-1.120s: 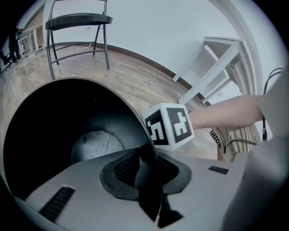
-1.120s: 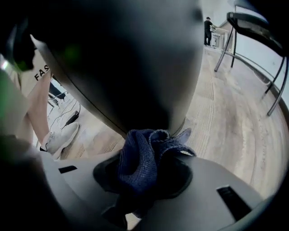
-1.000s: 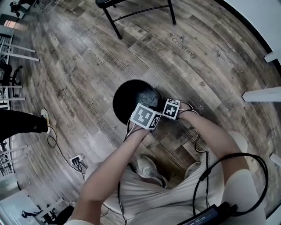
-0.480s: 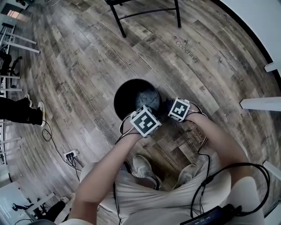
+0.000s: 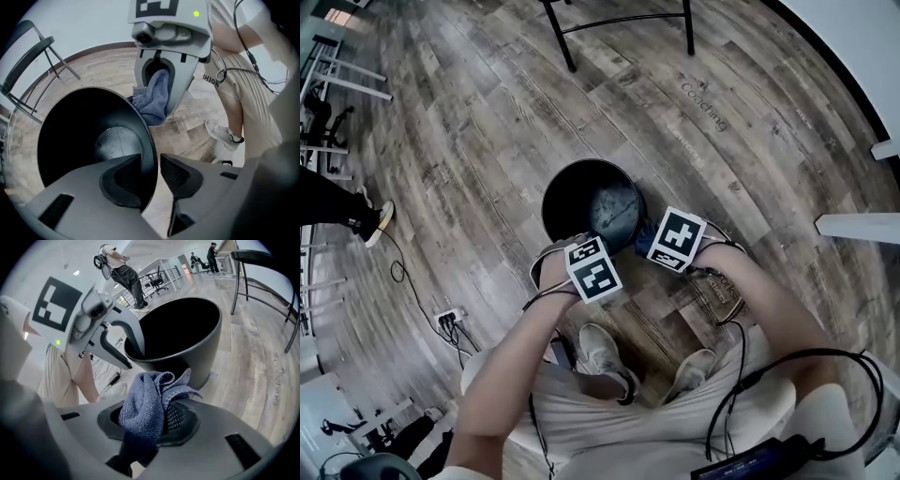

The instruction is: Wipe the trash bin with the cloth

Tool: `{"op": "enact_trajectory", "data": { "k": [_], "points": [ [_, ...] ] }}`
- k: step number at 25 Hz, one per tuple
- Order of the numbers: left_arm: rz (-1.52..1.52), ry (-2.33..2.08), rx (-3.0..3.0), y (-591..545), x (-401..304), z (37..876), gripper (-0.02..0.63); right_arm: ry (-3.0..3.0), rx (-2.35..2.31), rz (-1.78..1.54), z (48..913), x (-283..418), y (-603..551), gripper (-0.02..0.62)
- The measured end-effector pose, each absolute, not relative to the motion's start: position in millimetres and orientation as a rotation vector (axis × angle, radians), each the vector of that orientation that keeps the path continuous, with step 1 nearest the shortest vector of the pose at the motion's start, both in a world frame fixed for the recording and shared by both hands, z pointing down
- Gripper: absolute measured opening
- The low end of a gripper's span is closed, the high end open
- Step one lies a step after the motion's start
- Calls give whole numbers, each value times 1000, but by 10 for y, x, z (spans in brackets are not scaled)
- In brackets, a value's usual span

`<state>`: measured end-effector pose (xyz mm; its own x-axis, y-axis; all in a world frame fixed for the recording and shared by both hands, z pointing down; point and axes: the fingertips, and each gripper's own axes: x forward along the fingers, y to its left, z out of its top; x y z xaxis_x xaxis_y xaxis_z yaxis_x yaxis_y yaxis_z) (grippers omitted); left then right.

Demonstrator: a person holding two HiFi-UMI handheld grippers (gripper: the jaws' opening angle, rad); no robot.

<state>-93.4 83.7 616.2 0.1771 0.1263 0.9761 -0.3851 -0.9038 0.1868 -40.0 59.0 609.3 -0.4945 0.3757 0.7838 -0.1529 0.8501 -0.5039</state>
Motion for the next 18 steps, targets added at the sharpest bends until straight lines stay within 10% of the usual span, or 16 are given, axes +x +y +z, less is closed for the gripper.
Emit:
{"op": "enact_trajectory", "data": {
  "k": [5,18],
  "points": [
    [1913,-178,2125,882,-906,6319,35,-2034,-141,772,6031,-576,578,117],
    [1762,-157,2098,841,-845,6382,32,-1901,-72,644,6996,-492,421,115]
  ]
}}
